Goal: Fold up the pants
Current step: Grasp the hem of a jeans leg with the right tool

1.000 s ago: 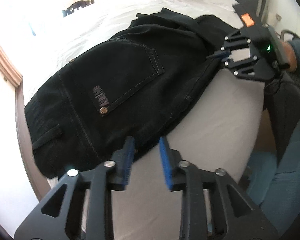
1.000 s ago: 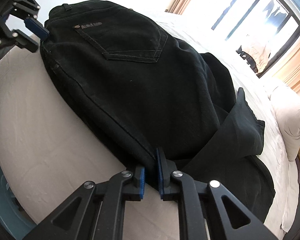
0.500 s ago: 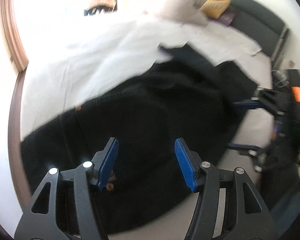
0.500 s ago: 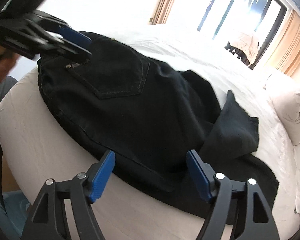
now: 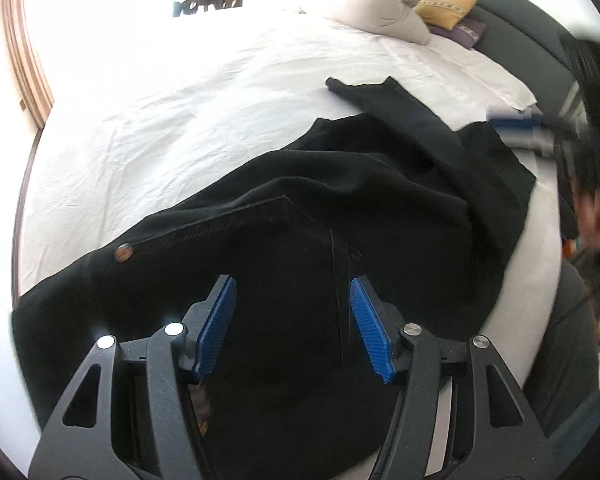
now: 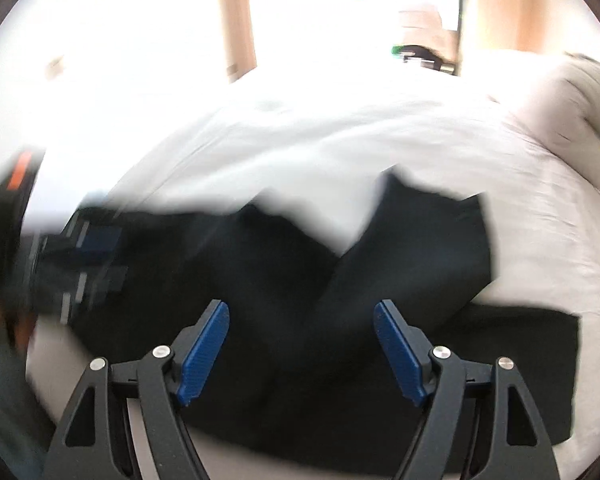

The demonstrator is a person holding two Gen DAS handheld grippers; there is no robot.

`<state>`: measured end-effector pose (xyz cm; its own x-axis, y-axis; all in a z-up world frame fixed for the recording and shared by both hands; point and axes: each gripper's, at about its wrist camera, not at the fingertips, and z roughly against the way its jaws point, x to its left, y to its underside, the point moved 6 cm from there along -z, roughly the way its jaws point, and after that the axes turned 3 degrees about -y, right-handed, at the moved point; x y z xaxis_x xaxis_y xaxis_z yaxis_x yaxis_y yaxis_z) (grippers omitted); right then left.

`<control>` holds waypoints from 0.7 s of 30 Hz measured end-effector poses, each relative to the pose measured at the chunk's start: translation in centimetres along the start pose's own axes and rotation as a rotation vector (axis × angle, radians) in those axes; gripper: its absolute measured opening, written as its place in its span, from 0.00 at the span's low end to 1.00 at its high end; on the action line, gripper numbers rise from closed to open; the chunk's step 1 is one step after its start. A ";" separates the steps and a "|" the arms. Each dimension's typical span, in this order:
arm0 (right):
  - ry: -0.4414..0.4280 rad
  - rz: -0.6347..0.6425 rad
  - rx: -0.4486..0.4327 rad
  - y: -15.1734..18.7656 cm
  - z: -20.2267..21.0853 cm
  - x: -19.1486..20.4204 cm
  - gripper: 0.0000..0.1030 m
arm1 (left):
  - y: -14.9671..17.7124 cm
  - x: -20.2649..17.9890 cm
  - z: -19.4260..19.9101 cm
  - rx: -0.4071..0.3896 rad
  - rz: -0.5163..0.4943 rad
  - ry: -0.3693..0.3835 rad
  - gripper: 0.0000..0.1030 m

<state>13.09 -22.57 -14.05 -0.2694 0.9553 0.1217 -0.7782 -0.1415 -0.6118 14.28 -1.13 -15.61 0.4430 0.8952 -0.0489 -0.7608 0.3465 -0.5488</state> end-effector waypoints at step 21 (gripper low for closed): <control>0.279 -0.063 0.369 -9.6 -21.0 -9.6 0.58 | 2.2 1.5 -3.7 0.054 0.056 -0.025 0.58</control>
<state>35.04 -24.97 -25.79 -0.0914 0.9912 -0.0957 -0.9517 -0.1152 -0.2846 15.02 -0.07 -20.00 0.3878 0.9200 -0.0569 -0.8087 0.3100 -0.4998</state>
